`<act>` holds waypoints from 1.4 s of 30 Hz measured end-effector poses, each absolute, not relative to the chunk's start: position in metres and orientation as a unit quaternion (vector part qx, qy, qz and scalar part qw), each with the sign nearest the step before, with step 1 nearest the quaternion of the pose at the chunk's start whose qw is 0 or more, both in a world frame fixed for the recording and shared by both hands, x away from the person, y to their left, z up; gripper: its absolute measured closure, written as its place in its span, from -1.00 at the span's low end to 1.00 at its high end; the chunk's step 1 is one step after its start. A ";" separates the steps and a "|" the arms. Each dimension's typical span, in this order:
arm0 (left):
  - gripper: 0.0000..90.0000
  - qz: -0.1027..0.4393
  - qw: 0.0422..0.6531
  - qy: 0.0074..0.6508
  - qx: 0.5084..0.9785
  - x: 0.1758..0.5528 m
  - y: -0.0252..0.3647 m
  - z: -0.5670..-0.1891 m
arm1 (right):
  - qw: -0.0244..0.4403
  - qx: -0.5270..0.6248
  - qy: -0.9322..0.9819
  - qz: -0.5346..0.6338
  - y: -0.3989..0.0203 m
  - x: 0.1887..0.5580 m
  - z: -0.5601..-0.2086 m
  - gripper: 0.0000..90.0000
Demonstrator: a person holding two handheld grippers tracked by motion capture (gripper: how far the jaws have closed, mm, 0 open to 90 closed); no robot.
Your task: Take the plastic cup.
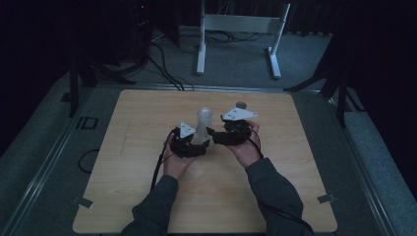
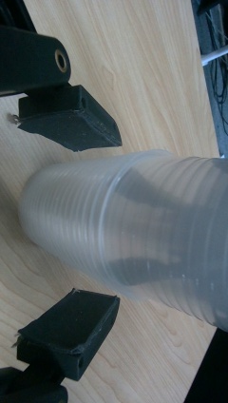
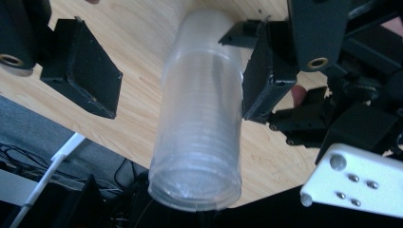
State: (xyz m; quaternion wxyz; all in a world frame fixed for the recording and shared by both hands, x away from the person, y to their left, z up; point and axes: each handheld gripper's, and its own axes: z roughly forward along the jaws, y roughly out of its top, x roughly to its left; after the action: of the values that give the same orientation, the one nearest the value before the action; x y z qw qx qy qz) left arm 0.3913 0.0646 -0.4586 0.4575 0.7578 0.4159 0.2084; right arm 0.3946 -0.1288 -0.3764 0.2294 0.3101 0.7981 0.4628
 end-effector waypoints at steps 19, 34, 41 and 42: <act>-0.48 0.200 0.483 0.418 0.743 0.394 0.065 -0.461 | 0.221 0.309 0.790 0.481 -0.110 0.409 -0.371 -0.36; -0.45 0.207 0.486 0.414 0.741 0.394 0.065 -0.461 | 0.218 0.313 0.788 0.483 -0.097 0.422 -0.373 -0.20; -0.52 0.206 0.488 0.411 0.742 0.398 0.062 -0.465 | 0.212 0.315 0.786 0.487 -0.099 0.421 -0.373 -0.14; -0.53 0.207 0.488 0.411 0.741 0.398 0.061 -0.465 | 0.211 0.314 0.787 0.487 -0.099 0.421 -0.372 -0.14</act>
State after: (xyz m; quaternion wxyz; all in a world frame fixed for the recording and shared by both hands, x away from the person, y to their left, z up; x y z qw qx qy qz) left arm 0.3979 0.0613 -0.4650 0.4881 0.7414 0.4111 0.2074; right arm 0.4211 -0.0991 -0.3725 0.2113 0.3143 0.7868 0.4873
